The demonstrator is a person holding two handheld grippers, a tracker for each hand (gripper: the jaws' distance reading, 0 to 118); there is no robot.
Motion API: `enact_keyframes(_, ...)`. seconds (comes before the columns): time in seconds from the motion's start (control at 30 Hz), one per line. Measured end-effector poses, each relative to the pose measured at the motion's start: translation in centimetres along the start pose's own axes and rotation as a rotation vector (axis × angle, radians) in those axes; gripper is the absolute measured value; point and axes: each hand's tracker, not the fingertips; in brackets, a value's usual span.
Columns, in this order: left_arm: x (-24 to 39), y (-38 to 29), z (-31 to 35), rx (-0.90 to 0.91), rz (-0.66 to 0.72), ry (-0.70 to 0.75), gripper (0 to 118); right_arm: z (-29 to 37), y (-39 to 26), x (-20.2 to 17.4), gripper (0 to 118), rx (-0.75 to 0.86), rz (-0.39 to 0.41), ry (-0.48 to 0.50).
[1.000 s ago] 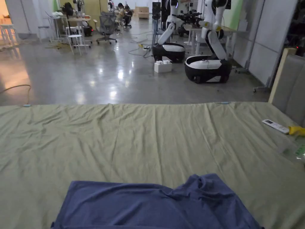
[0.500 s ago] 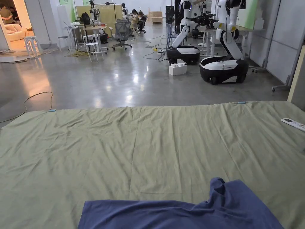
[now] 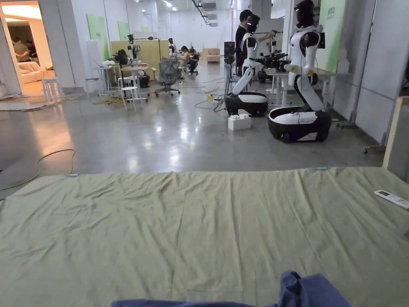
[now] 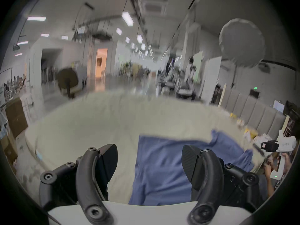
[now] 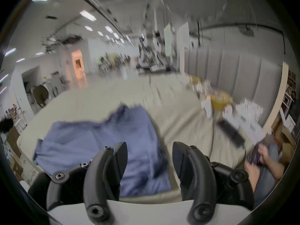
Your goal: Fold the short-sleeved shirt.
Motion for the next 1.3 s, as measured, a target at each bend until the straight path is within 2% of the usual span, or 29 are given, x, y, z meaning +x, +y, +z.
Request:
enact_keyframes(0.13, 3.7, 4.5, 4.4, 0.195, -0.167, 0.029, 82, 5.0, 4.4, -2.5, 61, 0.226, 0.049, 0.073)
enact_keyframes(0.2, 5.6, 5.4, 6.3, 0.288, -0.231, 0.096, 82, 6.8, 5.5, -3.6, 61, 0.282, 0.062, 0.101)
enact_keyframes(0.23, 6.4, 5.6, 7.0, 0.294, -0.247, 0.081, 81, 7.4, 5.9, -4.0, 61, 0.304, 0.073, 0.108)
enact_keyframes(0.27, 7.0, 6.0, 7.7, 0.311, -0.264, 0.066, 75, 7.9, 6.2, -4.5, 57, 0.307, 0.079, 0.115)
enact_keyframes(0.3, 7.5, 6.0, 8.2, 0.309, -0.262, 0.053, 64, 8.4, 6.3, -4.9, 48, 0.303, 0.070, 0.122)
enact_keyframes(0.33, 7.7, 6.0, 8.3, 0.292, -0.246, 0.049, 45, 8.9, 6.4, -5.2, 33, 0.325, 0.084, 0.136)
enact_keyframes(0.37, 8.1, 6.2, 8.6, 0.281, -0.242, 0.033, 11, 9.3, 6.4, -5.6, 12, 0.332, 0.096, 0.131)
enact_keyframes(0.4, 8.3, 6.2, 8.7, 0.267, -0.241, 0.009, 4, 9.4, 6.3, -6.0, 9, 0.346, 0.119, 0.120)
enact_keyframes(0.47, 8.8, 6.1, 8.7, 0.252, -0.238, -0.003, 3, 9.7, 6.4, -6.3, 4, 0.362, 0.151, 0.117)
enact_keyframes(0.53, 8.6, 6.0, 8.5, 0.232, -0.226, -0.055, 3, 9.6, 6.3, -6.5, 0, 0.332, 0.141, 0.132)
enact_keyframes(0.7, 8.7, 5.4, 7.4, 0.196, -0.220, -0.051, 3, 8.8, 6.1, -6.8, 0, 0.310, 0.116, 0.155)
enact_keyframes(0.77, 8.0, 5.3, 6.2, 0.144, -0.159, -0.082, 3, 8.1, 5.9, -6.8, 0, 0.272, 0.086, 0.165)
enact_keyframes(0.83, 7.1, 4.8, 4.2, 0.096, -0.118, -0.096, 3, 7.5, 5.6, -6.8, 0, 0.268, 0.090, 0.172)
enact_keyframes(0.93, 5.1, 3.3, -1.9, -0.045, -0.100, -0.095, 3, 6.3, 4.7, -6.8, 0, 0.217, 0.073, 0.183)
enact_keyframes(1.0, 2.7, 1.2, -8.2, -0.184, -0.070, -0.053, 3, 5.5, 4.0, -6.6, 0, 0.171, 0.061, 0.195)
enact_keyframes(1.03, 1.5, 0.2, -11.4, -0.240, 0.041, -0.076, 7, 5.1, 3.4, -6.4, 0, 0.127, 0.037, 0.200)
enact_keyframes(1.07, 0.5, -0.6, -14.5, -0.294, 0.072, -0.076, 24, 5.0, 3.1, -6.3, 0, 0.138, 0.048, 0.195)
enact_keyframes(1.13, -0.4, -2.3, -20.3, -0.382, -0.020, -0.056, 69, 4.4, 2.2, -5.8, 0, 0.097, 0.040, 0.190)
enact_keyframes(1.17, -0.5, -3.2, -23.0, -0.419, -0.083, -0.050, 82, 3.9, 1.8, -5.6, 0, 0.064, 0.039, 0.171)
enact_keyframes(1.23, -0.9, -4.7, -27.6, -0.473, -0.067, -0.030, 81, 3.2, 1.0, -5.1, 0, 0.019, 0.037, 0.142)
enact_keyframes(1.3, -1.9, -6.2, -31.6, -0.497, 0.051, -0.040, 81, 2.4, 0.4, -4.3, 0, -0.020, 0.009, 0.140)
